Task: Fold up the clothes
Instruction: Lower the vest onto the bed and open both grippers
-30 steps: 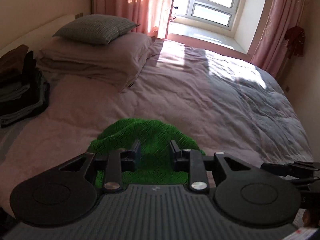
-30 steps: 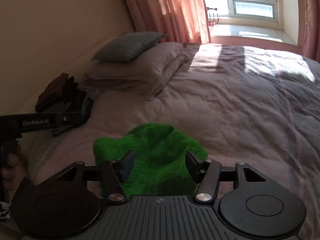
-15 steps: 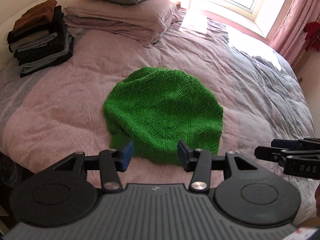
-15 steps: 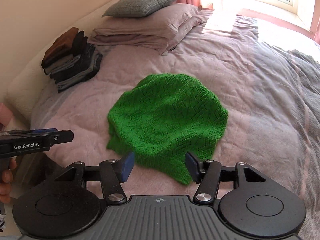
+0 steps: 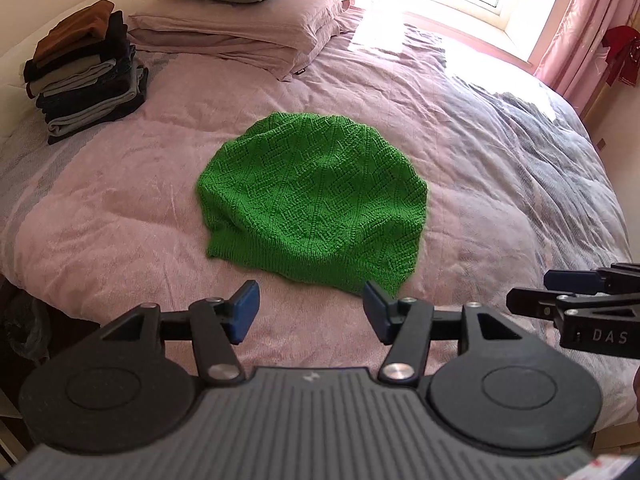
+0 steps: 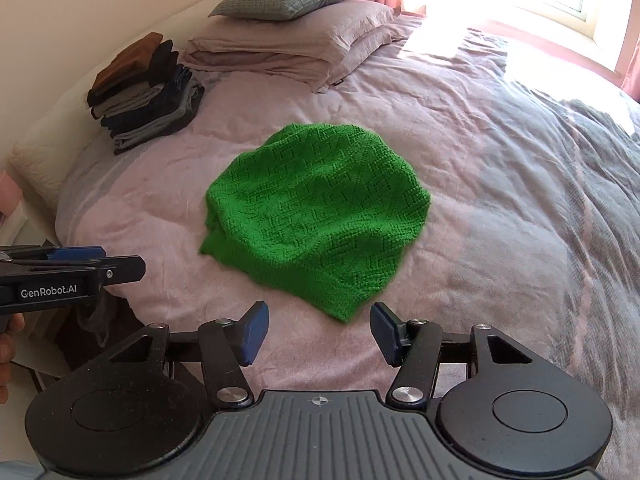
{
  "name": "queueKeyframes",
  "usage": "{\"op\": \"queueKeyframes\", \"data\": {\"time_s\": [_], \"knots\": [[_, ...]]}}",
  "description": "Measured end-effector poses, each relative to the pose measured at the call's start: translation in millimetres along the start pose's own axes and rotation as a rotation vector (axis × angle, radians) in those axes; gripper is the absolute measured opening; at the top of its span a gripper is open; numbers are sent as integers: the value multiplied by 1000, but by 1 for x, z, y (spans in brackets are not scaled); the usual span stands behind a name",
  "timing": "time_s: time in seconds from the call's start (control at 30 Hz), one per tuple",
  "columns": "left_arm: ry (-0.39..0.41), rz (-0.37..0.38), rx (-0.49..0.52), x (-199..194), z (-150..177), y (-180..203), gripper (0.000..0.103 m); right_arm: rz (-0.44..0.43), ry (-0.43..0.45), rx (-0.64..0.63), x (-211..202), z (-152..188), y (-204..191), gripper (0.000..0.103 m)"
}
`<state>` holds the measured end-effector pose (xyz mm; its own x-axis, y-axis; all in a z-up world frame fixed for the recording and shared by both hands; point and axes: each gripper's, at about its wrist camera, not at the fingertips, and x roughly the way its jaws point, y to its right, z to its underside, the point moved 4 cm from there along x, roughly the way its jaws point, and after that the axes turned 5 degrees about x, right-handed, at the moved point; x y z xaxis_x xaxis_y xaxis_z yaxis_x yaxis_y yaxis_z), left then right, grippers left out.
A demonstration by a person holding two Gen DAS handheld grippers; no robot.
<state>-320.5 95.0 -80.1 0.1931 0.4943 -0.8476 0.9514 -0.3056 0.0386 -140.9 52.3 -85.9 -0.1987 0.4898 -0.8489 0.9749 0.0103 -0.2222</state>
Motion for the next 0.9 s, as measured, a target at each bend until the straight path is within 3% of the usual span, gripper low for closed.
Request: {"op": "queueKeyframes", "data": {"time_s": [0.47,0.7,0.9], "knots": [[17,-30,0,-18,14,13,59,-43,15,-38,-13,13,-1,53],[3,-18,3,-3,2,-6,59,-43,10,-41,3,0,-12,53],[-11,22,54,20,-28,-38,59,-20,14,4,29,-26,-32,54]]}}
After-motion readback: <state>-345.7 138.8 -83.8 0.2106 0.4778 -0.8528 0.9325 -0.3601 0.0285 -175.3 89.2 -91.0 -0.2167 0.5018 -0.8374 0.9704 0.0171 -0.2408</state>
